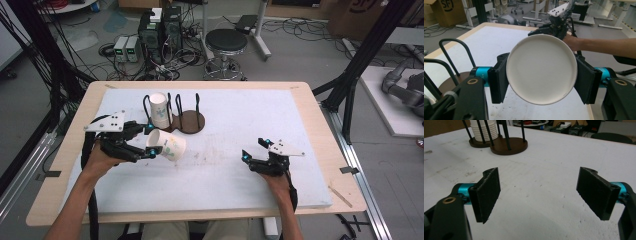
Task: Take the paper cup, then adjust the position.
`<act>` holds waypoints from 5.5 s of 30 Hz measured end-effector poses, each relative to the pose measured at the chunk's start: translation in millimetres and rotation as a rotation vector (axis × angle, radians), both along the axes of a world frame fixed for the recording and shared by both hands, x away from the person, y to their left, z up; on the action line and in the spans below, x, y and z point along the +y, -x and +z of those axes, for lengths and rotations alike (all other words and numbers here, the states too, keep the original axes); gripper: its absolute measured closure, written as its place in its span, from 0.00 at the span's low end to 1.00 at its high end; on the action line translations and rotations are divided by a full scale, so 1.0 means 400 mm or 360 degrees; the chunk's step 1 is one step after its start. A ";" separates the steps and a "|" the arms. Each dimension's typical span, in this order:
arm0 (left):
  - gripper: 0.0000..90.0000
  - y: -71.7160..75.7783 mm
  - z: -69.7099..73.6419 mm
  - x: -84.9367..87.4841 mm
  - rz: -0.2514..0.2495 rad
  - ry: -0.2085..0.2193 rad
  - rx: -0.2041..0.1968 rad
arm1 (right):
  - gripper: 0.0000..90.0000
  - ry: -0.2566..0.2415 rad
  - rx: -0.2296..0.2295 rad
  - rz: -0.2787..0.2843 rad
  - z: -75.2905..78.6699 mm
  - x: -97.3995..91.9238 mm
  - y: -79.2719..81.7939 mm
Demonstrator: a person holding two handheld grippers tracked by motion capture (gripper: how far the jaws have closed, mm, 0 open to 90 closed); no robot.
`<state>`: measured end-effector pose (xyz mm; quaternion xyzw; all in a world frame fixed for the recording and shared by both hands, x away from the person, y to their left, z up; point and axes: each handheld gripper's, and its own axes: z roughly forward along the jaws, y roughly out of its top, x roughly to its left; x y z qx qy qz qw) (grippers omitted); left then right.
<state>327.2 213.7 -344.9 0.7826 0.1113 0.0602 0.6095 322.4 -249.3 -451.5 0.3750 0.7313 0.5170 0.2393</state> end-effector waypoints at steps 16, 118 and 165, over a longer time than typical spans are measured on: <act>0.40 -0.007 -0.003 0.008 0.0015 0.0014 0.0013 | 0.22 0.0002 -0.0008 0.0024 0.001 -0.001 0.000; 0.40 0.006 -0.012 -0.113 -0.0181 0.0160 0.0019 | 0.23 -0.0011 0.0013 0.1475 0.262 0.346 -0.065; 0.39 0.011 -0.004 -0.106 -0.0200 0.0161 -0.0009 | 0.36 0.0016 0.0062 0.1559 0.242 0.375 -0.069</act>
